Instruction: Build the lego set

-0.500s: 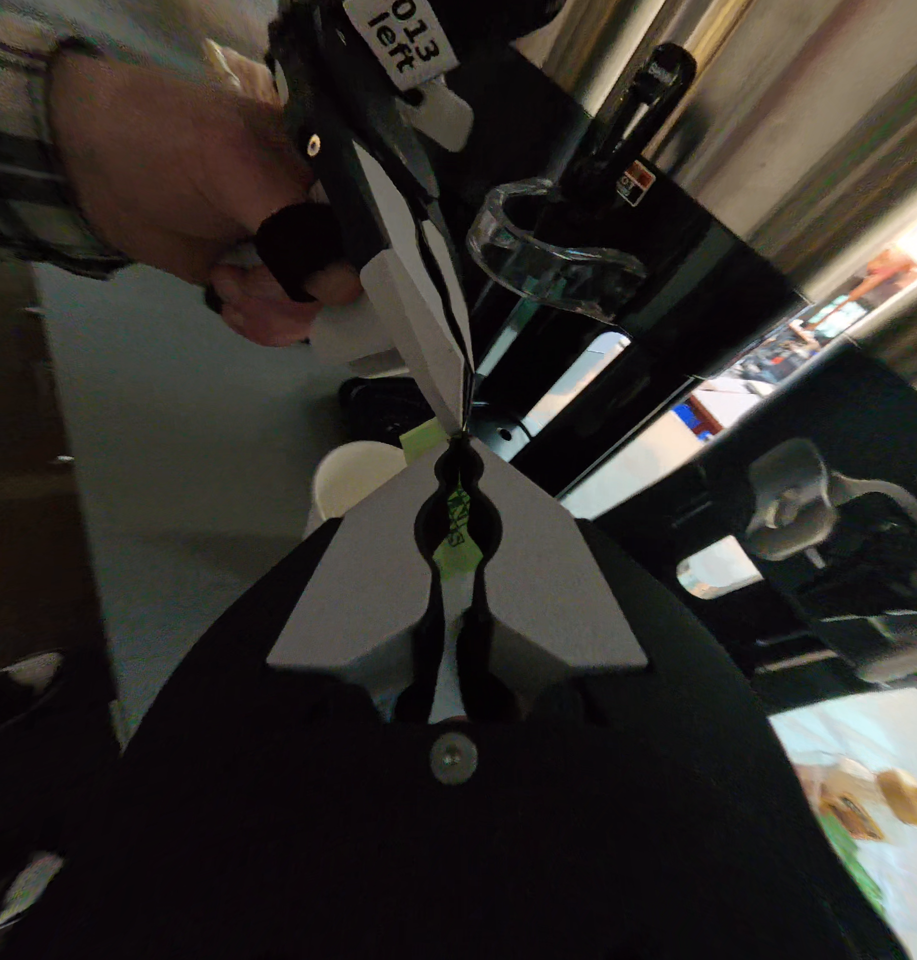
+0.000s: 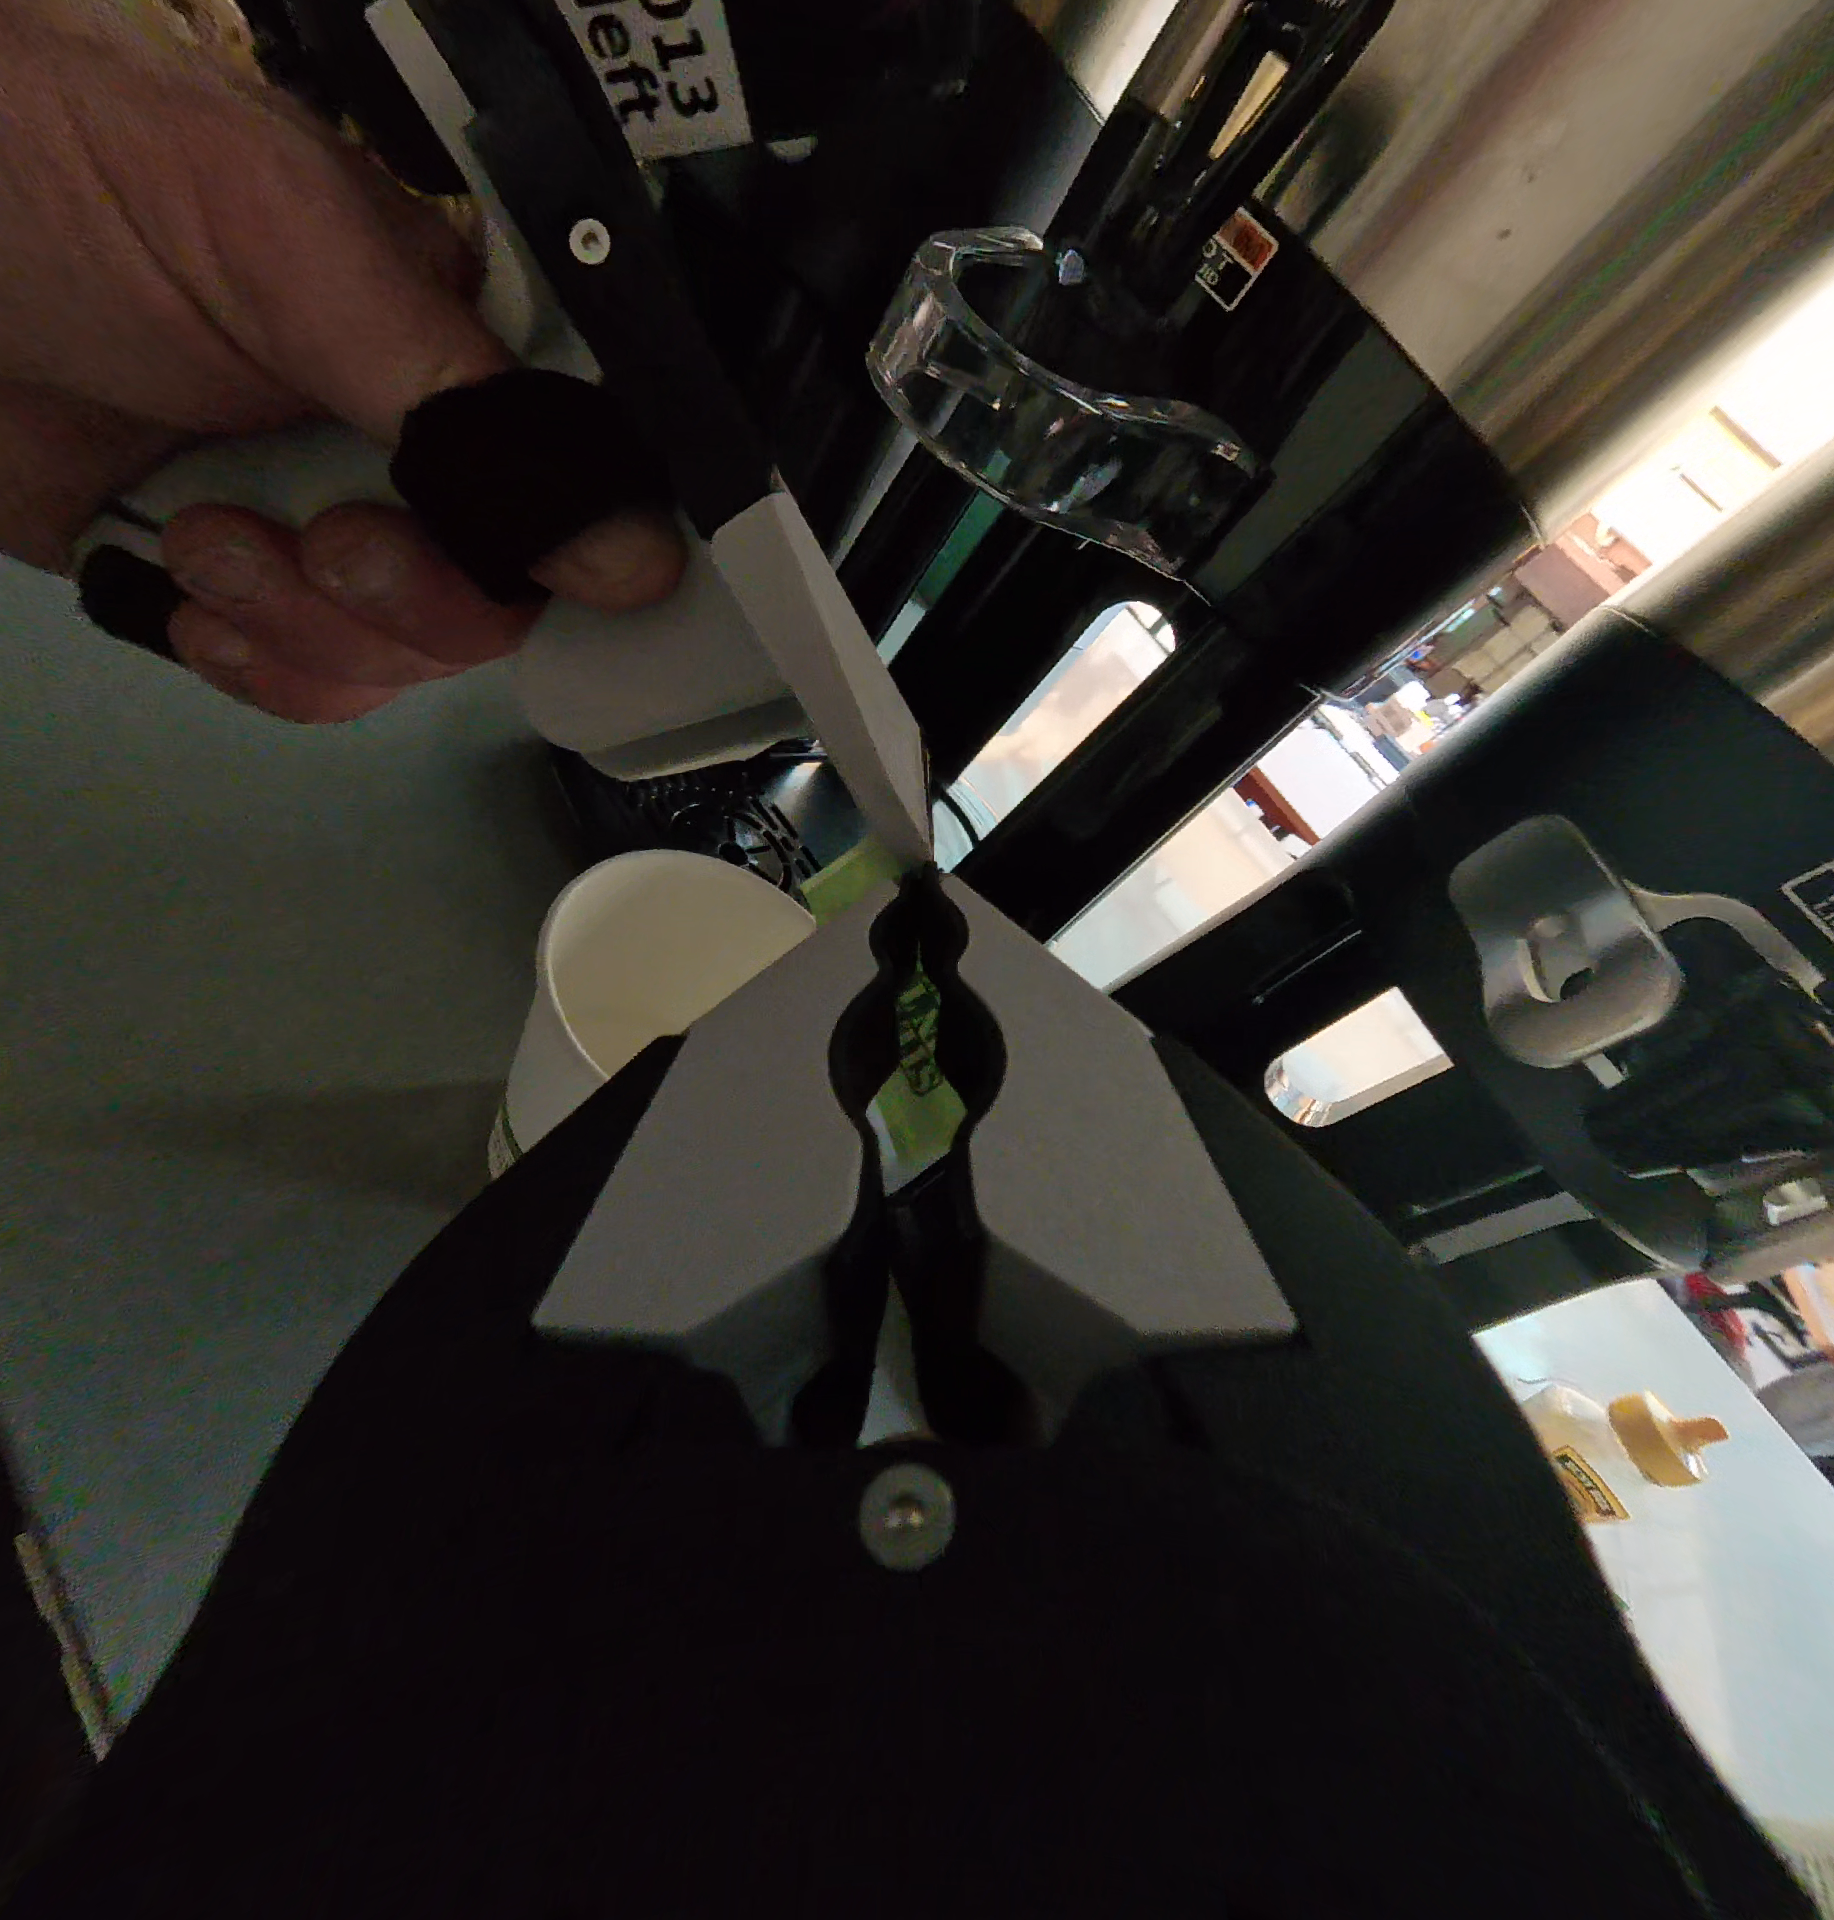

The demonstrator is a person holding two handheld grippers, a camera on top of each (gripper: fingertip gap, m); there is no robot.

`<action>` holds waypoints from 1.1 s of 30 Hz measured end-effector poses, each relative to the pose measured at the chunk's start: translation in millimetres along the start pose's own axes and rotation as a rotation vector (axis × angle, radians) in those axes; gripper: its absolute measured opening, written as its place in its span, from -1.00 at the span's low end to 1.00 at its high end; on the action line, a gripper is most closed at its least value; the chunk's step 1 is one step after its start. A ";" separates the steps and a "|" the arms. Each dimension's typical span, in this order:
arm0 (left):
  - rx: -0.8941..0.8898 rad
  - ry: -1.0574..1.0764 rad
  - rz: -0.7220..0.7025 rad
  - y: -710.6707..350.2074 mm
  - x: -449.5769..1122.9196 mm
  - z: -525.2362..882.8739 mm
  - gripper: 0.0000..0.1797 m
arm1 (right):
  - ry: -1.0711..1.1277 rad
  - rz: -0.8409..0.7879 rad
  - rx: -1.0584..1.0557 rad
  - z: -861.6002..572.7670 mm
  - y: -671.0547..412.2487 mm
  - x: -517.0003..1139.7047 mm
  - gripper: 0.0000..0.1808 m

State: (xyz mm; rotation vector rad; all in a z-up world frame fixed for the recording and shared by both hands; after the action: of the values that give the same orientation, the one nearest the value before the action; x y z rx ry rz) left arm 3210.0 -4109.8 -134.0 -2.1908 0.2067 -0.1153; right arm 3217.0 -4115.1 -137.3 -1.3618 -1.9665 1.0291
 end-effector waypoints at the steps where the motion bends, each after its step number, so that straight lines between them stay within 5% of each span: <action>1: -0.014 -0.006 -0.012 0.1 -0.2 1.6 -1.00 | 0.011 0.001 -0.008 0.5 0.8 0.9 -1.00; 4: -0.057 -0.059 -0.094 -13.2 -10.5 19.3 -1.00 | -0.002 -0.042 -0.009 14.0 -6.1 2.6 -1.00; 7: 0.048 -0.077 -0.008 -1.4 -6.8 10.4 -1.00 | -0.014 -0.040 0.048 15.7 3.2 4.8 -1.00; 33: 0.021 -0.040 -0.072 -10.3 -7.4 16.3 -1.00 | -0.099 -0.146 0.296 7.1 11.3 -1.9 -0.96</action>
State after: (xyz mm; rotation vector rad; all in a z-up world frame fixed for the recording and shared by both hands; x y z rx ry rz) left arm 3206.4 -4089.5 -135.3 -2.1778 0.1042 -0.1130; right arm 3218.2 -4116.6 -150.6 -1.0108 -1.8613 1.2777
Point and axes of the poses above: each gripper's, where its closed fingertips meet, x out along the fingers, y out of its underside, z = x × y across the jaws, the point moved 1 cm from there along -x, back along the fingers, and after that the axes turned 14 degrees about -z, right-handed, at the moved point
